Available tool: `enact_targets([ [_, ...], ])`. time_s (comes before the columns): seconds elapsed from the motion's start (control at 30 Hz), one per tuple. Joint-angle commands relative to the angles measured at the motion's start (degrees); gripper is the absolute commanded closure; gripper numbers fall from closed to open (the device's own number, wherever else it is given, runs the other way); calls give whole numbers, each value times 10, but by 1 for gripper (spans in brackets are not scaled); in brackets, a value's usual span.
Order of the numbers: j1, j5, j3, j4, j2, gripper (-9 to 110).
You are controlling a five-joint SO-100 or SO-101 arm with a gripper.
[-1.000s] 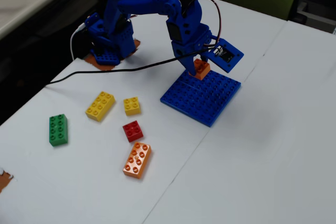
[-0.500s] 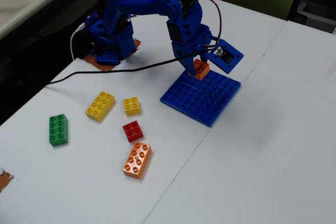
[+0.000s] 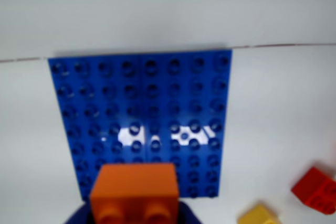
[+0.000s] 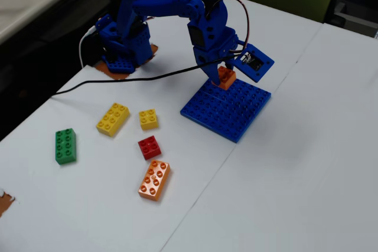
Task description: Pick up the 2x2 orange block and go up the 8x8 blue block.
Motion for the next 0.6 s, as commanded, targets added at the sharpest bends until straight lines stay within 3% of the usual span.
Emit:
enact_targets([
  [0.0, -4, -4, -18, 3, 9, 101],
  [0.57, -1, -11, -19, 3, 2, 101],
])
